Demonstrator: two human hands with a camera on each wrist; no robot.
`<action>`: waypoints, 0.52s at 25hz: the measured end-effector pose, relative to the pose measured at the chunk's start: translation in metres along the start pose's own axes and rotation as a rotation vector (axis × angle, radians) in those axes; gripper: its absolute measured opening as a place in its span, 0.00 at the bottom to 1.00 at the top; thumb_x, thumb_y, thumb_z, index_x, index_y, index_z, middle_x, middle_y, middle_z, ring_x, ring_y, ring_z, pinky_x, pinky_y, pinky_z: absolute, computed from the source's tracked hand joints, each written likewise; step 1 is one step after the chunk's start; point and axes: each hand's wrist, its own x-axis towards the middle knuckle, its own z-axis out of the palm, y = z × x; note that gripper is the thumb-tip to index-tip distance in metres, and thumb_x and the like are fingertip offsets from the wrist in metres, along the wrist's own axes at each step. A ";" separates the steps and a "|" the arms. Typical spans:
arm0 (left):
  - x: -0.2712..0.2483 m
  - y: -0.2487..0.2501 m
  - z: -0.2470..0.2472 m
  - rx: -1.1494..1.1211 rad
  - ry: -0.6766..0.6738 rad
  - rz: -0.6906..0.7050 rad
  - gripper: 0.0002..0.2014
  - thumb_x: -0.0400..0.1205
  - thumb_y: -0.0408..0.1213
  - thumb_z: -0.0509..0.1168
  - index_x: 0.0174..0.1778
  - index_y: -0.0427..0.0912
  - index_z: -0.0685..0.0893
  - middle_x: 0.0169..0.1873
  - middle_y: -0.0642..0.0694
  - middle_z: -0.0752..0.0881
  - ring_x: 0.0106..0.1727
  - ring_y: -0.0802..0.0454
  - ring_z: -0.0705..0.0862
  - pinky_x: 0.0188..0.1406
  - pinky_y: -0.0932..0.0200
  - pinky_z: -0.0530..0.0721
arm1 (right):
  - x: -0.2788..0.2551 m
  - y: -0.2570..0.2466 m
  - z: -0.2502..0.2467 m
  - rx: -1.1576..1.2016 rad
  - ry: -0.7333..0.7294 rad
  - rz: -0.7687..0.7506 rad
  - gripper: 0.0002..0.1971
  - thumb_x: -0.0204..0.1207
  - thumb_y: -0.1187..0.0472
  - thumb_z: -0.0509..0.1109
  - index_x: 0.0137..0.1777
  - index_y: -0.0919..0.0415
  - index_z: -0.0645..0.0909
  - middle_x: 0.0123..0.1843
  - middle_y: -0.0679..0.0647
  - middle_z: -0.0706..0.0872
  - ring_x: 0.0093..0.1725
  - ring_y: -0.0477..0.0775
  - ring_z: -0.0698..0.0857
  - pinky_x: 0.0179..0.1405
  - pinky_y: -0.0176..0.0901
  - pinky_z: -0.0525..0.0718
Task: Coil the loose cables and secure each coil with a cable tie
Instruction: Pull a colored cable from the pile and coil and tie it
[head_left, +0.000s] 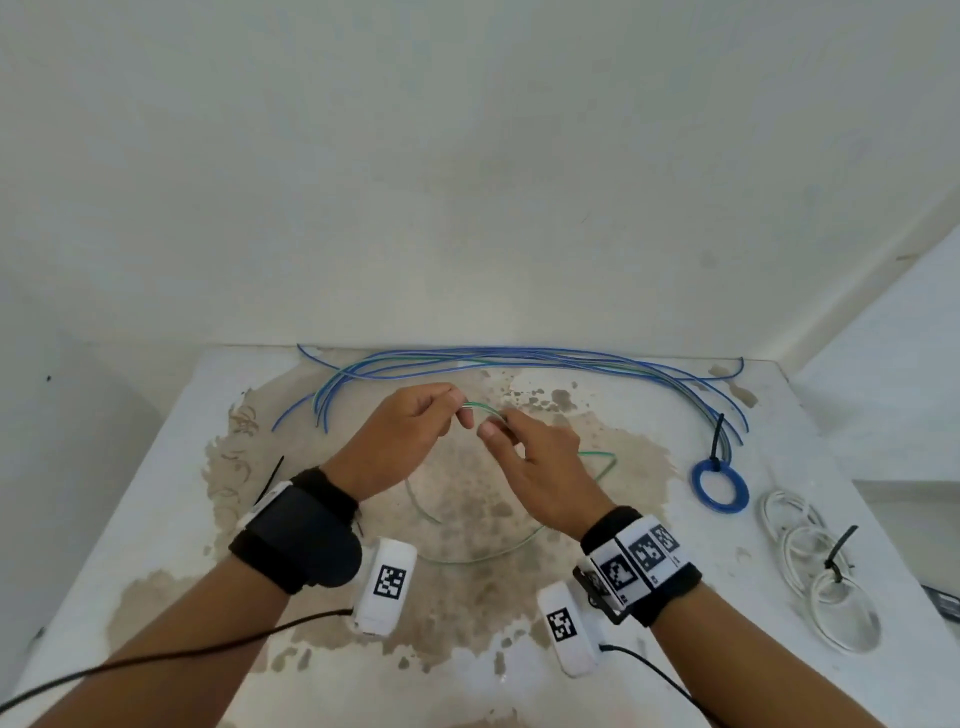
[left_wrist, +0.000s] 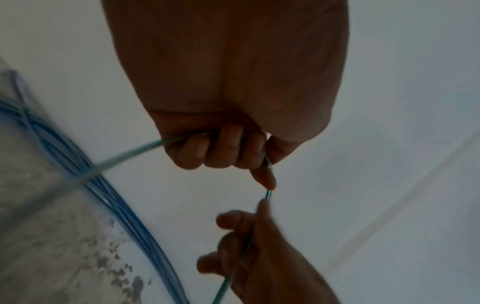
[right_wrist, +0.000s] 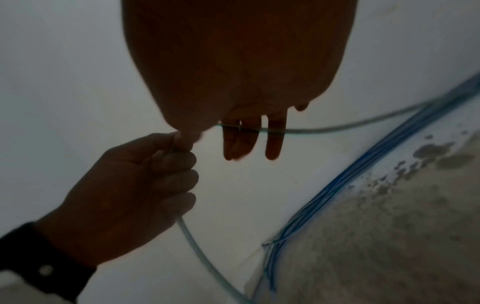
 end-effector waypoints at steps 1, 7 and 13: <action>0.002 0.000 -0.005 -0.022 -0.013 -0.012 0.20 0.84 0.57 0.57 0.42 0.47 0.87 0.24 0.57 0.70 0.27 0.55 0.68 0.30 0.59 0.72 | 0.006 0.001 0.001 0.068 0.068 0.021 0.13 0.88 0.41 0.58 0.42 0.40 0.77 0.36 0.44 0.82 0.37 0.37 0.78 0.53 0.51 0.75; -0.021 -0.020 -0.005 -0.640 0.101 -0.346 0.09 0.88 0.41 0.59 0.43 0.46 0.79 0.34 0.51 0.71 0.35 0.55 0.74 0.59 0.48 0.79 | 0.032 0.001 -0.016 0.492 0.155 0.255 0.13 0.89 0.49 0.62 0.46 0.48 0.84 0.29 0.42 0.71 0.30 0.46 0.71 0.36 0.43 0.71; -0.015 0.000 -0.005 -1.482 0.337 -0.282 0.14 0.87 0.44 0.57 0.35 0.45 0.73 0.28 0.51 0.67 0.30 0.54 0.72 0.65 0.42 0.80 | 0.005 -0.023 0.020 0.682 -0.079 0.166 0.08 0.84 0.58 0.72 0.61 0.58 0.84 0.36 0.47 0.80 0.28 0.45 0.73 0.30 0.37 0.74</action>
